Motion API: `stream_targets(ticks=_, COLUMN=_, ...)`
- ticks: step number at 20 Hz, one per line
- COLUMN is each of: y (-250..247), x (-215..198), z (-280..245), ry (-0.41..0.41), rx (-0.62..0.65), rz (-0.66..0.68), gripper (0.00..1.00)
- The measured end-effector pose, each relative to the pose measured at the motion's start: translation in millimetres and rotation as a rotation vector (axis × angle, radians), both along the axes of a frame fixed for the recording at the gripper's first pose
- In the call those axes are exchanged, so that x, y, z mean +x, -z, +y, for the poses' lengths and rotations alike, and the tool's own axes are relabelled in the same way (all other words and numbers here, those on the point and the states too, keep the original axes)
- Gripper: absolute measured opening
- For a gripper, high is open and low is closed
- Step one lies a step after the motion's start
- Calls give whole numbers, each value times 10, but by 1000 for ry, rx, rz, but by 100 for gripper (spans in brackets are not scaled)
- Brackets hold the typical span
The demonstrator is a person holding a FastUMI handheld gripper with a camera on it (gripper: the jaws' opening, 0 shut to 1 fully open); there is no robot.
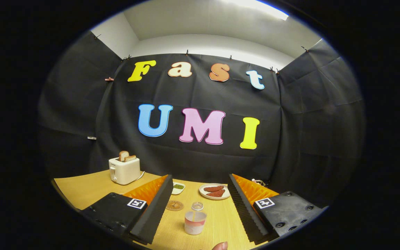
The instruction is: Take the bottle from table, then pour the juice into the cup, finally place the bottle on the coaster
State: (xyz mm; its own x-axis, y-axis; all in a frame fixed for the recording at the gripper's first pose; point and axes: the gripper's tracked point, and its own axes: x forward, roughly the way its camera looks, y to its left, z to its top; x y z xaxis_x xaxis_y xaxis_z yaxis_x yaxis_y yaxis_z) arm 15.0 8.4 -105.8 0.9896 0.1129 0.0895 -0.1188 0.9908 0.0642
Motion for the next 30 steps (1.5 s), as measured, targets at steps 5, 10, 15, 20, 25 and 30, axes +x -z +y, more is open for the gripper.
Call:
stream_targets(ticks=5, y=612, x=266, z=160, ry=-20, rx=19, rz=52, gripper=97)
stream_targets(ticks=10, y=972, x=473, z=242, ry=-10, rx=25, rz=70, gripper=97)
stream_targets(ticks=15, y=1385, x=567, z=266, ry=11, rx=22, rz=111, gripper=97)
stream_targets(ticks=20, y=1656, x=632, z=274, ry=38, rx=40, rz=134, gripper=97)
stream_targets(ticks=25, y=1917, x=704, z=308, ry=47, rx=51, rz=168, gripper=97)
stream_targets(ticks=30, y=2043, x=763, z=274, ry=62, rx=70, rz=210, gripper=90)
